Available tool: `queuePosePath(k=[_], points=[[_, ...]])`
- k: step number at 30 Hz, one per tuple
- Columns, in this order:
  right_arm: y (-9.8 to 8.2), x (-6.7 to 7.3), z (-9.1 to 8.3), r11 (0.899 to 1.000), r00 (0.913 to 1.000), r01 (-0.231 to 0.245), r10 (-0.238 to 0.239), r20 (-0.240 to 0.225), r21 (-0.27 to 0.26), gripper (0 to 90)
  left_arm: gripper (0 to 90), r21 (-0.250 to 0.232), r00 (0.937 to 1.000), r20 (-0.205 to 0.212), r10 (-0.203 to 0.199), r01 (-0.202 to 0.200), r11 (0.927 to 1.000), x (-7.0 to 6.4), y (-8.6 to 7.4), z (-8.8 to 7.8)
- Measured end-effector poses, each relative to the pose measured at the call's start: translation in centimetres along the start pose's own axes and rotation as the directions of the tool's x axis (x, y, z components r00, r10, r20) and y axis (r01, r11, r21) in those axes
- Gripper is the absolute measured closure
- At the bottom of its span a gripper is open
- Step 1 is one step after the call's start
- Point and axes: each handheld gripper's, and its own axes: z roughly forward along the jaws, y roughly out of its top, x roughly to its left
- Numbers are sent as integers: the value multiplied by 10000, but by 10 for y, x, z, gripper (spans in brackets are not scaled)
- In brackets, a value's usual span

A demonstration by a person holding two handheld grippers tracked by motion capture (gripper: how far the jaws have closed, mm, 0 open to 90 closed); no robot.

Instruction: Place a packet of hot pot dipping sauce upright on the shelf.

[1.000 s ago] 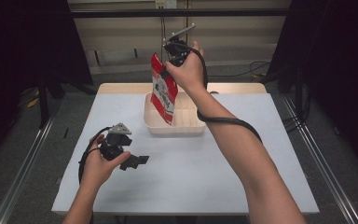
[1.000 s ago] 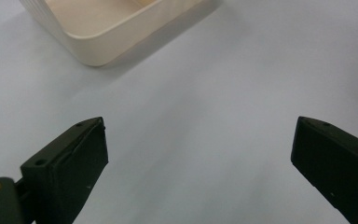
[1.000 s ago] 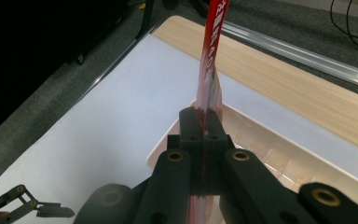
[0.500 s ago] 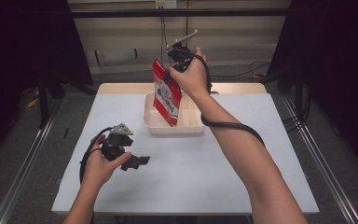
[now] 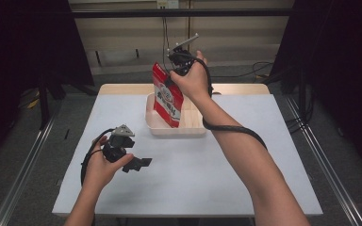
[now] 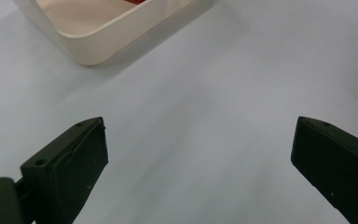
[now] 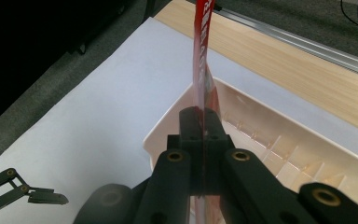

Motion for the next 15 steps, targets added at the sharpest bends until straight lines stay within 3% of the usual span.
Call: queuePosePath(k=[15], points=[[-3,-2,6,10000,9998,28,-28,181,-23,900,37,60,10000,32,31,-31,10000,0,0,-1]])
